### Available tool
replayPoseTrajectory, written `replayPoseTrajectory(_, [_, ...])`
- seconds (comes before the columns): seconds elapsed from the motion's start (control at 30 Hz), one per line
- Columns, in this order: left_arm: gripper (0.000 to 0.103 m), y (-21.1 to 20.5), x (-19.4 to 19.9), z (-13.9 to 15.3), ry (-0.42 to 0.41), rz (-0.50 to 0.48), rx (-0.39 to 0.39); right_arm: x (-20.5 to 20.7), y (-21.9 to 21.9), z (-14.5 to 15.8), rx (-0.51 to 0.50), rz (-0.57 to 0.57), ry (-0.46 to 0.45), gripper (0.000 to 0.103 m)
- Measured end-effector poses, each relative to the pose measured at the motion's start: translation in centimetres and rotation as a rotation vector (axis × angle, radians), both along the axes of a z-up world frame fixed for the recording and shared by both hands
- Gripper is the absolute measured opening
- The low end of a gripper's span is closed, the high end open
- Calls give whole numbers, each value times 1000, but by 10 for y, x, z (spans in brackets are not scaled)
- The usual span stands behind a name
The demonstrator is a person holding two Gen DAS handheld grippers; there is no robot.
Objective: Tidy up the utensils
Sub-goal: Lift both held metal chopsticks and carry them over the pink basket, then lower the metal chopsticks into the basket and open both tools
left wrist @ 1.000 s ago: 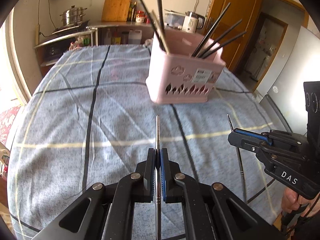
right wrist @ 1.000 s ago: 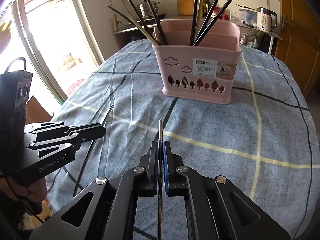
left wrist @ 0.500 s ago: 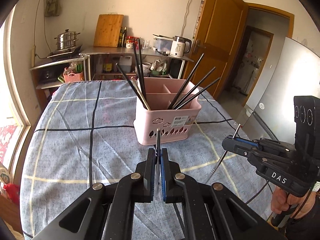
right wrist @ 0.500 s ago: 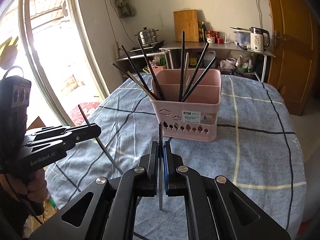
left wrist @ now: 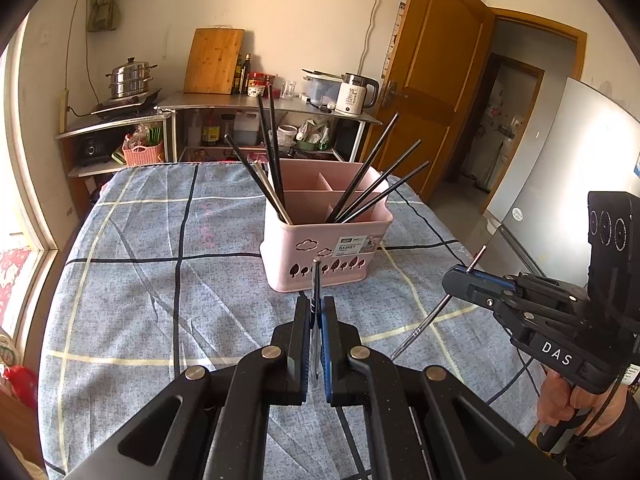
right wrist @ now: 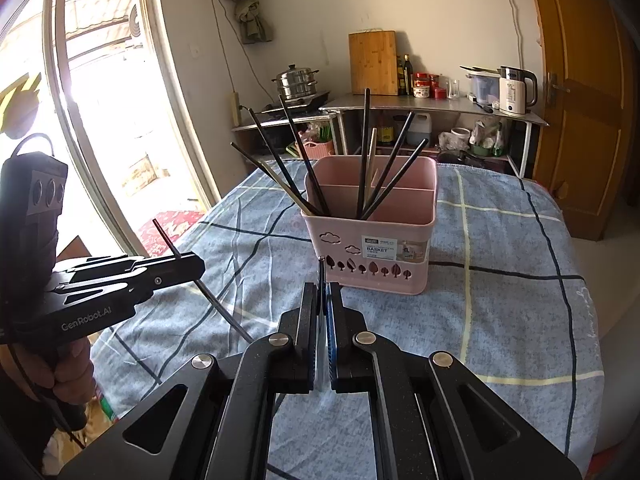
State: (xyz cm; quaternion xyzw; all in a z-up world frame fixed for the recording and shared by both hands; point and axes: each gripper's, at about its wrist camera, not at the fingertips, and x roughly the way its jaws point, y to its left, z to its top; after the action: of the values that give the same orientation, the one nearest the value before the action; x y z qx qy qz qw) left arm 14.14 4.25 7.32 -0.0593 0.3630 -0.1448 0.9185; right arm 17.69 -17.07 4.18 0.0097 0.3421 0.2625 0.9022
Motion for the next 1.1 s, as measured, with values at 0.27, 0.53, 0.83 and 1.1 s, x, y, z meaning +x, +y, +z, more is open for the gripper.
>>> replayPoseTrajectory(0.27, [4,-7,19,23,-22,-18,1,13,1,15,9,-11,-26,4])
replayPoseTrajectory(0.53, [4,-11,52,63,-80,-9,0,40,6,54,34,-34,-112,4])
replayPoseTrajectory(0.83, [4,-11,90,95,-134,14,4,73,9,82,71,-74,-174,4])
replayPoseTrajectory(1.1, [4,-14,121,86,-121,35,16,91,18,79,54,-91,-201,4])
